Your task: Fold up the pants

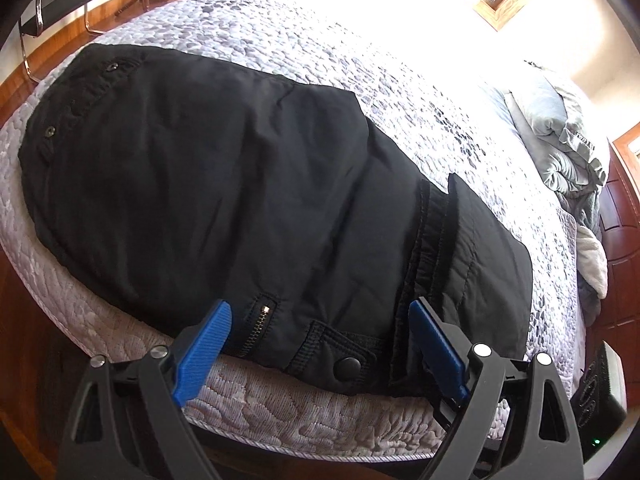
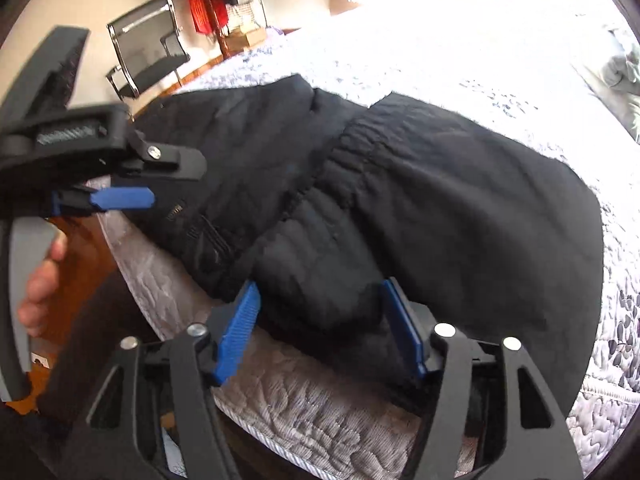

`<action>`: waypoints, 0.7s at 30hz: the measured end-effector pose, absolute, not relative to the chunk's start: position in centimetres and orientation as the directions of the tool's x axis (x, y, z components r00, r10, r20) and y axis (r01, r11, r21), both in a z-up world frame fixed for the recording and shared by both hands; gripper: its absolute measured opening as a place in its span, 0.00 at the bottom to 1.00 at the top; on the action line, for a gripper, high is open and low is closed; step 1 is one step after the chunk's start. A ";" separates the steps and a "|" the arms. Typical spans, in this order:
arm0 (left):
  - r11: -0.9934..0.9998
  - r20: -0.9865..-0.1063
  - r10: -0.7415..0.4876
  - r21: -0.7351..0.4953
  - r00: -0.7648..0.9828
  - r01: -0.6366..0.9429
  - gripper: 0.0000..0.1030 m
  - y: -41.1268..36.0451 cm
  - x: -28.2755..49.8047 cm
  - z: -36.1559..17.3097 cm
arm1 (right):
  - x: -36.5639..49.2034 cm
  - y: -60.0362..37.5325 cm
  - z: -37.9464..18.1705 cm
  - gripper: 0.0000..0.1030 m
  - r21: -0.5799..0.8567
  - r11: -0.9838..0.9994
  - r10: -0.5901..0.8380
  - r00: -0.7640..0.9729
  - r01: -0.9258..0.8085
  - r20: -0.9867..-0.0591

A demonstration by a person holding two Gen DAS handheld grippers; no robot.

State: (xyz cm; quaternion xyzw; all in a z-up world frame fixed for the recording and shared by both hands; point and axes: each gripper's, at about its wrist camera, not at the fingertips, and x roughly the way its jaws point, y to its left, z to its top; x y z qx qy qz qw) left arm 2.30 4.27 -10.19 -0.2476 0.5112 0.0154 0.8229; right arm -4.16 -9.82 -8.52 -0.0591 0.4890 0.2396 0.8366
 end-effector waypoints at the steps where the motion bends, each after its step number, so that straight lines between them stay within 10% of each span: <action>1: 0.878 -0.849 -0.225 -0.390 0.478 -0.279 0.88 4.4 2.2 -10.1 | -4.1 -9.8 -8.8 0.48 0.138 0.881 0.340 0.404 -0.453 -0.849; 5: 0.872 -0.847 -0.225 -0.396 0.482 -0.289 0.89 5.0 2.1 -10.2 | -3.7 -10.2 -8.0 0.10 0.188 0.874 0.384 0.400 -0.447 -0.832; 21: 0.931 -0.890 -0.178 -0.290 0.421 -0.220 0.89 4.3 4.0 -11.3 | -3.0 -8.8 -10.0 0.14 0.317 0.840 0.466 0.288 -0.440 -0.836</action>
